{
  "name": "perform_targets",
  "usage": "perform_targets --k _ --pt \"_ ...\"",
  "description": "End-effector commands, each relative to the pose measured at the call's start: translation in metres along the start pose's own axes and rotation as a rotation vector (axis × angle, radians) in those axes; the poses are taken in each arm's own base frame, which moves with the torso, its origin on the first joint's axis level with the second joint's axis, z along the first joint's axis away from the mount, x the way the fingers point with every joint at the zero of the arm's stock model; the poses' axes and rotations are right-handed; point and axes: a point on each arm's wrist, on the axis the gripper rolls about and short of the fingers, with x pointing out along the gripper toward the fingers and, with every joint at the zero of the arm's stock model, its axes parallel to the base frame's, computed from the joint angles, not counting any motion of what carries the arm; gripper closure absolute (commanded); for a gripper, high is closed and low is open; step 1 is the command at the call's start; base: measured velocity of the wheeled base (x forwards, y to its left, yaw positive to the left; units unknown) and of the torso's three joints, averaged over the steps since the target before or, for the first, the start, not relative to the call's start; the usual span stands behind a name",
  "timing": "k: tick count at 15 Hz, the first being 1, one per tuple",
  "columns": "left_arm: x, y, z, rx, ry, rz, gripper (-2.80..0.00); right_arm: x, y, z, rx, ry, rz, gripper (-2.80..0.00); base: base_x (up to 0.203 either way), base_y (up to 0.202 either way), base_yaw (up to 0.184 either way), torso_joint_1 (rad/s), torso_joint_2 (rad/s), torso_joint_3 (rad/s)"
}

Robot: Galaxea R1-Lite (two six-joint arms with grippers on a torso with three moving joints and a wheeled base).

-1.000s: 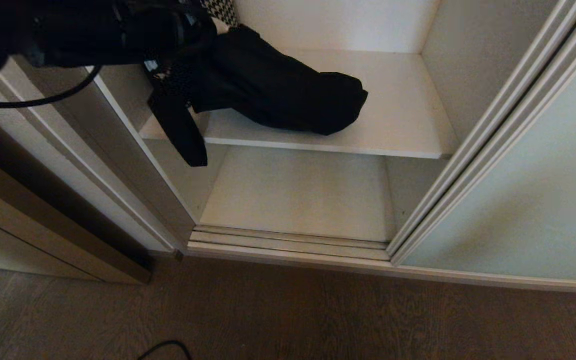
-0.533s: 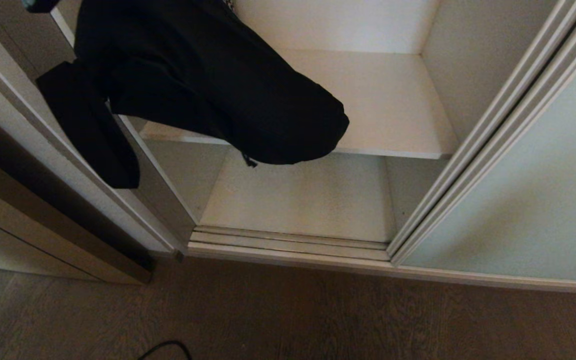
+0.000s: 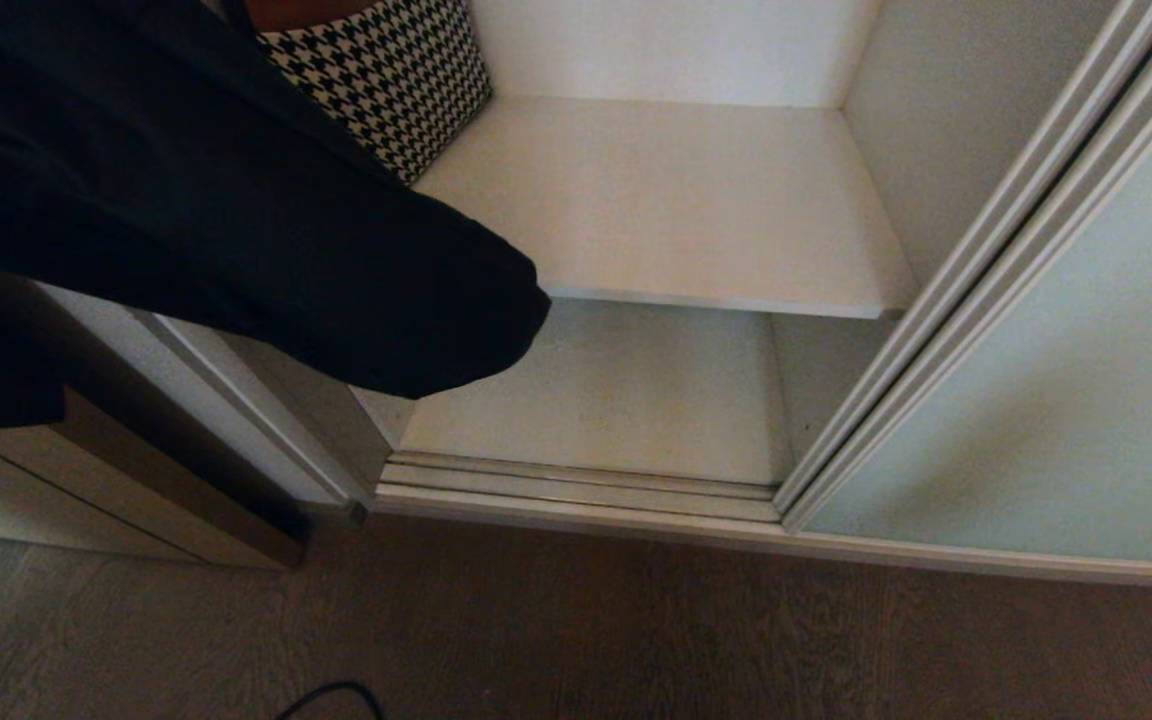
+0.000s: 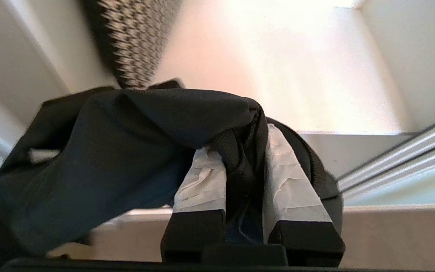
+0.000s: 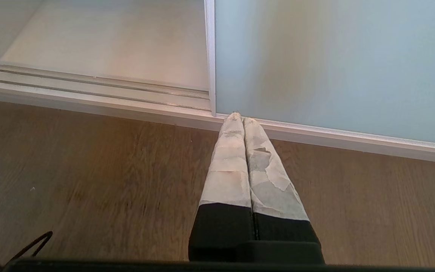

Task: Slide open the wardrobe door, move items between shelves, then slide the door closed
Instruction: Place the basket on the lower shelf

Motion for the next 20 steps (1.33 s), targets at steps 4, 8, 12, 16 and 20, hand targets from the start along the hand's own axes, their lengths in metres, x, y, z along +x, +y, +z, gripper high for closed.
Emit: perform_targets --k 4,8,12,16,20 --pt "-0.064 0.018 -0.014 0.017 -0.032 0.170 0.00 0.000 0.000 0.000 0.000 -0.001 0.001 0.00 0.000 0.000 0.000 0.000 0.00 0.000" --pt "-0.083 0.026 -0.034 0.037 -0.009 0.304 0.00 0.000 0.000 0.000 0.000 0.001 0.001 0.00 0.000 0.000 0.000 0.000 0.00 0.000" --pt "-0.100 0.029 -0.052 0.048 0.010 0.353 0.00 0.000 0.000 0.000 0.000 0.001 0.001 0.00 0.000 0.000 0.000 0.000 0.00 0.000" --pt "-0.119 0.030 -0.064 0.064 -0.004 0.360 0.00 0.000 0.000 0.000 0.000 -0.001 0.001 0.00 0.000 0.000 0.000 0.000 0.00 0.000" --pt "-0.127 0.030 -0.080 0.064 0.023 0.362 0.00 0.000 0.000 0.000 0.000 0.000 0.001 0.00 0.000 0.000 0.000 0.000 0.00 0.000"
